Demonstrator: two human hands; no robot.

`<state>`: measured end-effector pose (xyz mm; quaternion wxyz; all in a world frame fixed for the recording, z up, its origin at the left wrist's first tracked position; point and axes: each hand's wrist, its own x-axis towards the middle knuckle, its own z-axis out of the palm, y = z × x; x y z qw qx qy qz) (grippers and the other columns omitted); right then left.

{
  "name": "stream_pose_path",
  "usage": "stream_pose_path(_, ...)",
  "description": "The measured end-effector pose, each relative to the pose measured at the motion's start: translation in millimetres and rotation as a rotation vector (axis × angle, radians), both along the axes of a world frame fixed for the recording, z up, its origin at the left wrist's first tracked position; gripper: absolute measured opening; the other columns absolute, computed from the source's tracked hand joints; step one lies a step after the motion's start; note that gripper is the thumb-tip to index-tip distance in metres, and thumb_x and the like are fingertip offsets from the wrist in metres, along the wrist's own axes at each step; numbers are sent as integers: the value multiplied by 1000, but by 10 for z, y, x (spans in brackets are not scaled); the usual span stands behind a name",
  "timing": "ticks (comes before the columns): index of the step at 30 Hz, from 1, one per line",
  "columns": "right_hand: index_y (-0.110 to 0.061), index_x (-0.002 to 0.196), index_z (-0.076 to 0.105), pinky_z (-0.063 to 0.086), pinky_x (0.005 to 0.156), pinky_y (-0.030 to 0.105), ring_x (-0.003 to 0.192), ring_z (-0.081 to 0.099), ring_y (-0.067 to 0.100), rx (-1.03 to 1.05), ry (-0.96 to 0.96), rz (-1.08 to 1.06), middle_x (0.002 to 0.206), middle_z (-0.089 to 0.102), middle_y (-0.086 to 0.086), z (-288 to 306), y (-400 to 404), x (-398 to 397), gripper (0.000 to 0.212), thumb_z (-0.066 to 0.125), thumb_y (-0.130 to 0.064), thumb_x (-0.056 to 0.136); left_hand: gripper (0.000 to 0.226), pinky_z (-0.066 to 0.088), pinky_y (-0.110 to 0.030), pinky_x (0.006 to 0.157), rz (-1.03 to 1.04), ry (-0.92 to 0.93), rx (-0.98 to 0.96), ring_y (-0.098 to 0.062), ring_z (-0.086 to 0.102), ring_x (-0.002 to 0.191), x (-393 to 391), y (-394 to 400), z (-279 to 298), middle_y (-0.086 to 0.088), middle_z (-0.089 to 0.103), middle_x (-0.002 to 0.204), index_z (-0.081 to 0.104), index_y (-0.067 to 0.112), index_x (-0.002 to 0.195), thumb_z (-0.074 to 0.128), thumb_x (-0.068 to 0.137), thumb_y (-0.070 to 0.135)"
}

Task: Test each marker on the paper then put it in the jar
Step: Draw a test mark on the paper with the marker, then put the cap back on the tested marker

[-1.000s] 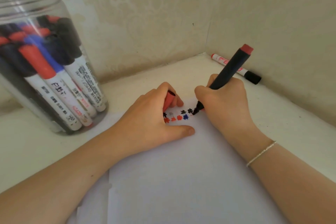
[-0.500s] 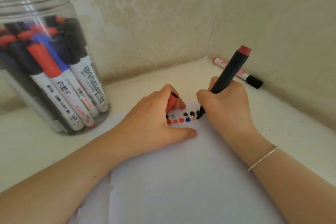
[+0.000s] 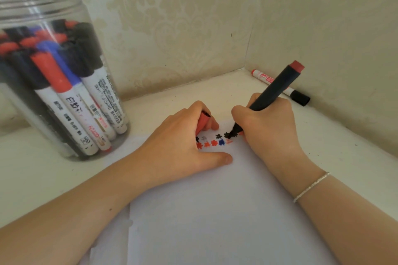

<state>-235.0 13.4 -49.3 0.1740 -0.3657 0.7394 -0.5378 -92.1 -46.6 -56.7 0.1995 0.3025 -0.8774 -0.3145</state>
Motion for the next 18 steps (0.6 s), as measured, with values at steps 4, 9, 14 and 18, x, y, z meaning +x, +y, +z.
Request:
stream_pose_path(4, -10, 69, 44, 30, 47, 24, 55, 33, 16, 28, 21, 24, 59, 35, 5, -3, -12, 9, 17, 59, -9, 75, 58, 39, -16, 68, 11, -5, -11, 1, 51, 83, 2, -6, -11, 29, 49, 87, 49, 32, 100, 76, 55, 57)
stream_pose_path(9, -10, 67, 44, 28, 46, 25, 53, 32, 16, 5, -16, 39, 57, 34, 6, -14, -17, -11, 18, 60, -6, 74, 55, 35, -13, 65, -8, -7, -28, 5, 49, 81, 6, -10, -26, 28, 49, 86, 49, 31, 101, 73, 59, 57)
stream_pose_path(14, -9, 69, 51, 40, 41, 23, 35, 46, 14, -275, -338, 42, 48, 52, 8, 18, 36, -73, 25, 72, -15, 82, 10, 43, -27, 76, -3, 261, 230, -8, 58, 86, 44, -69, -16, 9, 66, 95, 53, 35, 82, 50, 86, 26)
stream_pose_path(18, -10, 70, 68, 56, 64, 31, 62, 65, 22, -481, -638, 164, 70, 68, 5, 46, 47, -87, 16, 66, -10, 86, 25, 41, -11, 69, 43, 351, 202, -2, 56, 75, 47, -101, -13, 12, 64, 81, 60, 26, 98, 46, 96, 5)
